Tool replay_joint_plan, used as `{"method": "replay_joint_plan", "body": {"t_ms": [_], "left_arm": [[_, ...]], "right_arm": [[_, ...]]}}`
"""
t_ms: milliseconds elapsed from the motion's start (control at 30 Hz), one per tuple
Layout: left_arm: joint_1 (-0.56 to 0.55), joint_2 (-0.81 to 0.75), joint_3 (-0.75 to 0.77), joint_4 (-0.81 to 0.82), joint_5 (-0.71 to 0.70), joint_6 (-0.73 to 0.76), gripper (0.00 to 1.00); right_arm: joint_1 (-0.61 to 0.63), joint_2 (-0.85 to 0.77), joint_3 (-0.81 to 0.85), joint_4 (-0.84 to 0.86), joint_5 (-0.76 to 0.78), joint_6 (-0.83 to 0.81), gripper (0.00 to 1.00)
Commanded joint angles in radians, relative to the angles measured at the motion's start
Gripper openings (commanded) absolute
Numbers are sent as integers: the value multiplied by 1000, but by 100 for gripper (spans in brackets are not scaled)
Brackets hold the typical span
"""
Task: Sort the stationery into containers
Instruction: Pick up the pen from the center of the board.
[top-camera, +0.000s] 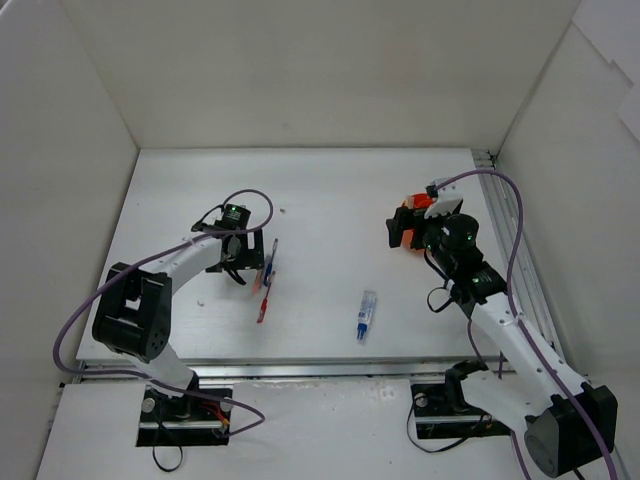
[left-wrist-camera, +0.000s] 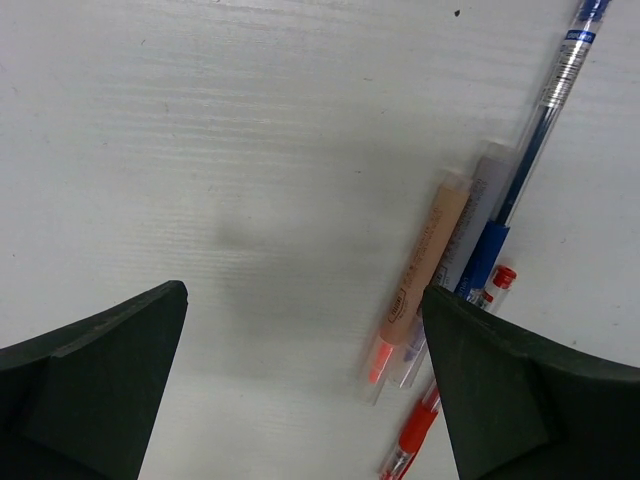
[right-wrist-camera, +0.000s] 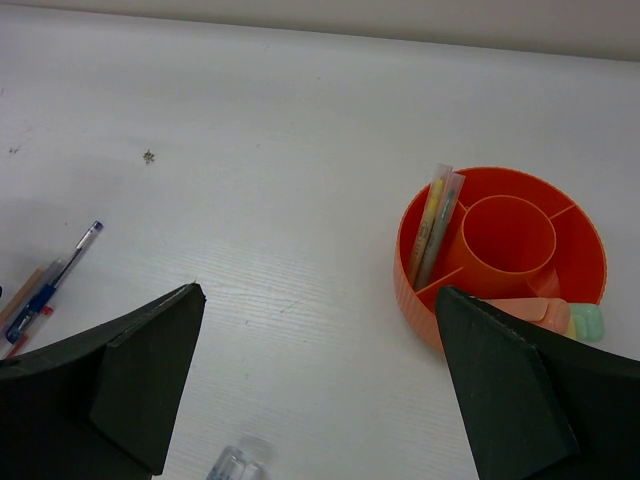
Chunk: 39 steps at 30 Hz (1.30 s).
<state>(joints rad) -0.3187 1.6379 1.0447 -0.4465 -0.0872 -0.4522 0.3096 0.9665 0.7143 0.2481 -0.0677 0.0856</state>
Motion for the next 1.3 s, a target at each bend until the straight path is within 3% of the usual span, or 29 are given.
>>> {"method": "replay_joint_plan", "body": {"t_ms": [0,667,900,1067,1100,1233,1267], "left_arm": [[1,-46,15,22,18,9,100],[-26,105,87,-18,-43,-6,100],[-26,97,77,-20,-25,-20,56],[-26,108,94,-35,-26,-22,37],[-26,109,95,-37,-25,-22,27],[-26,111,97,-37,-20,-23,13],[-26,111,98,-37,-19,-22,5]], "right_arm": [[6,-6,17,48,-15,-4,98],[5,-2,16,36,-3,-1,98],[6,-14,13,37,5,3,98],[6,-25,11,28,8,5,98],[6,-28,8,23,9,5,98],[6,-41,8,16,14,8,98],[6,-51,8,13,16,11,98]]}}
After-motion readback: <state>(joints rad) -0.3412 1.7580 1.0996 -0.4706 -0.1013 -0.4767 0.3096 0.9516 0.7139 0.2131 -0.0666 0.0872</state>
